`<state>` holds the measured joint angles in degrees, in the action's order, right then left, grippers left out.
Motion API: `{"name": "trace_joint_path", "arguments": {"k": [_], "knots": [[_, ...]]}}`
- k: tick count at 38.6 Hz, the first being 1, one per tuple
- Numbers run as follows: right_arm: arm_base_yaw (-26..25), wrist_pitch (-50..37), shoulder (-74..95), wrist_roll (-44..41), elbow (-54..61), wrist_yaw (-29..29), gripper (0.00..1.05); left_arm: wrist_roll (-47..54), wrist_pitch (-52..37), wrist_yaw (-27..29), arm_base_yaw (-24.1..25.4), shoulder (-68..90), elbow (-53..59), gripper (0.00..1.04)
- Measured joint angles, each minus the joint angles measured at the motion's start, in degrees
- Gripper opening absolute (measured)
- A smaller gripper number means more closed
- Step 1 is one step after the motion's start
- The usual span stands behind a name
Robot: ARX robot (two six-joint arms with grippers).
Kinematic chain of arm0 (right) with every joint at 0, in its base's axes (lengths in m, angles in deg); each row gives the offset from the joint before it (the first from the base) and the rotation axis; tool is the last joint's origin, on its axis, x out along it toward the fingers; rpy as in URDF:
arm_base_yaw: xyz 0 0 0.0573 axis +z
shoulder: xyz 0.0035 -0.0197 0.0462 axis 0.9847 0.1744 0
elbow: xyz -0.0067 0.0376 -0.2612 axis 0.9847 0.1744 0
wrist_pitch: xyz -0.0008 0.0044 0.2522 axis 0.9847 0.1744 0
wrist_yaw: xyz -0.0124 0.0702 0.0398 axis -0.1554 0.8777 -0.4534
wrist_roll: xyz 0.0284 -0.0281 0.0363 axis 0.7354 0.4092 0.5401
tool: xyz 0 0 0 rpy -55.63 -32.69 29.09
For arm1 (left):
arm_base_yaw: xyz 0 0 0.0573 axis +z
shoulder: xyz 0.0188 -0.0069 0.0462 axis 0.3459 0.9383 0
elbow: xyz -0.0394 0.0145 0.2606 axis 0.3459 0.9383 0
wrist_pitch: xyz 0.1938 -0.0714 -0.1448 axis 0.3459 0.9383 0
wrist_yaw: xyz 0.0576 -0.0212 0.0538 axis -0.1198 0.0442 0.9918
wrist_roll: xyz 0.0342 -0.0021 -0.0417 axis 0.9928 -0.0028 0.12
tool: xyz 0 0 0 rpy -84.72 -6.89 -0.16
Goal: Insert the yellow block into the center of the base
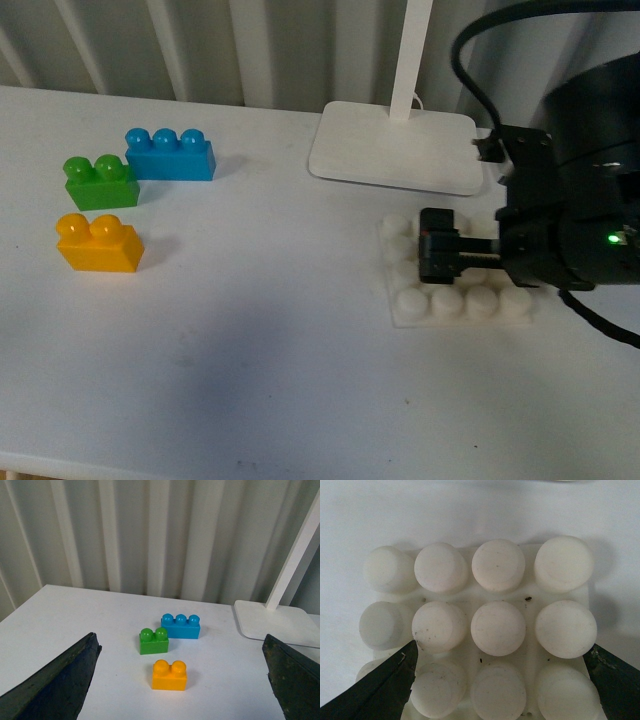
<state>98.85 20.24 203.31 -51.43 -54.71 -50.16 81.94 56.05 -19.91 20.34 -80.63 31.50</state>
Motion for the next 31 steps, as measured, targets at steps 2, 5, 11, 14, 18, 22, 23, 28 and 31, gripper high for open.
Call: {"name": "trace_joint_path", "arguments": {"k": [2, 5, 11, 14, 18, 22, 23, 28, 31], "knots": [[1.4, 0.4, 0.7, 1.2, -1.3, -0.4, 0.96, 0.0, 0.0, 0.0, 0.0, 0.0, 0.0, 0.98], [3.8, 1.3, 1.8, 2.8, -3.5, -1.1, 0.96, 0.0, 0.0, 0.0, 0.0, 0.0, 0.0, 0.98], [7.4, 2.9, 3.6, 5.3, -7.1, -2.2, 0.96, 0.0, 0.0, 0.0, 0.0, 0.0, 0.0, 0.98], [9.0, 3.7, 4.5, 6.4, -9.0, -2.6, 0.96, 0.0, 0.0, 0.0, 0.0, 0.0, 0.0, 0.98], [10.7, 4.7, 5.5, 7.5, -11.0, -3.1, 0.96, 0.0, 0.0, 0.0, 0.0, 0.0, 0.0, 0.98], [12.4, 5.6, 6.4, 8.8, -13.1, -3.4, 0.96, 0.0, 0.0, 0.0, 0.0, 0.0, 0.0, 0.98], [12.6, 5.7, 6.5, 8.9, -13.3, -3.4, 0.96, 0.0, 0.0, 0.0, 0.0, 0.0, 0.0, 0.98], [14.4, 6.4, 7.5, 10.0, -15.3, -3.8, 0.96, 0.0, 0.0, 0.0, 0.0, 0.0, 0.0, 0.98], [15.0, 6.9, 8.0, 10.6, -16.2, -4.1, 0.96, 0.0, 0.0, 0.0, 0.0, 0.0, 0.0, 0.98]]}}
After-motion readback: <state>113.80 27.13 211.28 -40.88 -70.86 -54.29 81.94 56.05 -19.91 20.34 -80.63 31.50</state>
